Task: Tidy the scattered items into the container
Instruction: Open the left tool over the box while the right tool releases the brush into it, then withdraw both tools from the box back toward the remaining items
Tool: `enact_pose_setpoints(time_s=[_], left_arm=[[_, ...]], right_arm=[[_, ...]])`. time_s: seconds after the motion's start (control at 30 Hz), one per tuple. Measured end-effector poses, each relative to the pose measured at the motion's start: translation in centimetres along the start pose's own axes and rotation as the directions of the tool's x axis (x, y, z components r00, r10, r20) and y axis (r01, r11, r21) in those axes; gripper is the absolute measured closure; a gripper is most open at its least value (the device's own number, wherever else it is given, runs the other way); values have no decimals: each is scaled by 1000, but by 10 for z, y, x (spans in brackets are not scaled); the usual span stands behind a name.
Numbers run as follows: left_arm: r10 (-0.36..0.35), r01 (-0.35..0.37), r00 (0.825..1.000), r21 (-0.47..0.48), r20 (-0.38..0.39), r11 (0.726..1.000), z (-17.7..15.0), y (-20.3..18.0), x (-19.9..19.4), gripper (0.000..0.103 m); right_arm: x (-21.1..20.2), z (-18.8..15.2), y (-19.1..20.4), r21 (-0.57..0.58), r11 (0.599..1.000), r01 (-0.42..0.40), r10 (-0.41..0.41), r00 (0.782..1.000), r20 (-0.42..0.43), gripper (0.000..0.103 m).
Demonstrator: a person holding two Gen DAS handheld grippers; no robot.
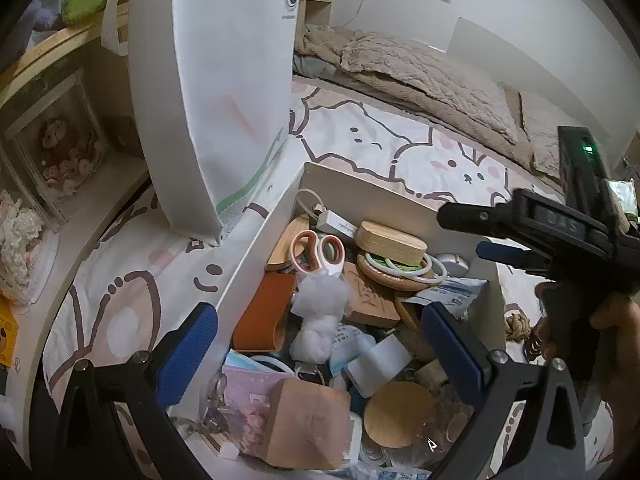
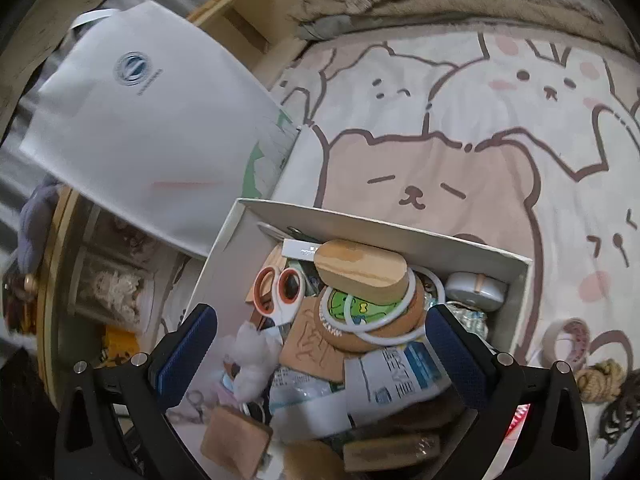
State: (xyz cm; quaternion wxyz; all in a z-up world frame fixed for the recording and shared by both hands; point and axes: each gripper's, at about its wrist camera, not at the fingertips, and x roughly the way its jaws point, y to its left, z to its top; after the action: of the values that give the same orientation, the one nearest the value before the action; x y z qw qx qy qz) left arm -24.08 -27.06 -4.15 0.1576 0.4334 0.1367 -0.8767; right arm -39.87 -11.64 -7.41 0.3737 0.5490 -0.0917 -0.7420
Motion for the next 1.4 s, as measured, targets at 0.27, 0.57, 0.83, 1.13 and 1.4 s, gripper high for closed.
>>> enact_pose_setpoints(time_s=[0.27,0.57,0.83,1.13,1.4], left_arm=[[-5,5,1000,14,15,1000,-7,-12,-10,0],[-15,13,999,47,43,999,-20,-31,-24,0],[-42,36,996,82,75,996,-36,-52,-41,0],[-73,59,989,109,132,992,-52,-73,-67,0],[-92,67,977,127,195,990,-68,-91,-96,0]], right_arm=[[-38,-22,-3,-102,993,54,-48,997,58,0],[-79,-54,-15,-150,980,128,-111,987,117,0],[-115,-85,-21,-179,962,205,-170,967,191,0],[-158,-119,-23,-195,944,267,-201,932,303,0],[-202,-147,-24,-179,938,298,-212,899,383,0]])
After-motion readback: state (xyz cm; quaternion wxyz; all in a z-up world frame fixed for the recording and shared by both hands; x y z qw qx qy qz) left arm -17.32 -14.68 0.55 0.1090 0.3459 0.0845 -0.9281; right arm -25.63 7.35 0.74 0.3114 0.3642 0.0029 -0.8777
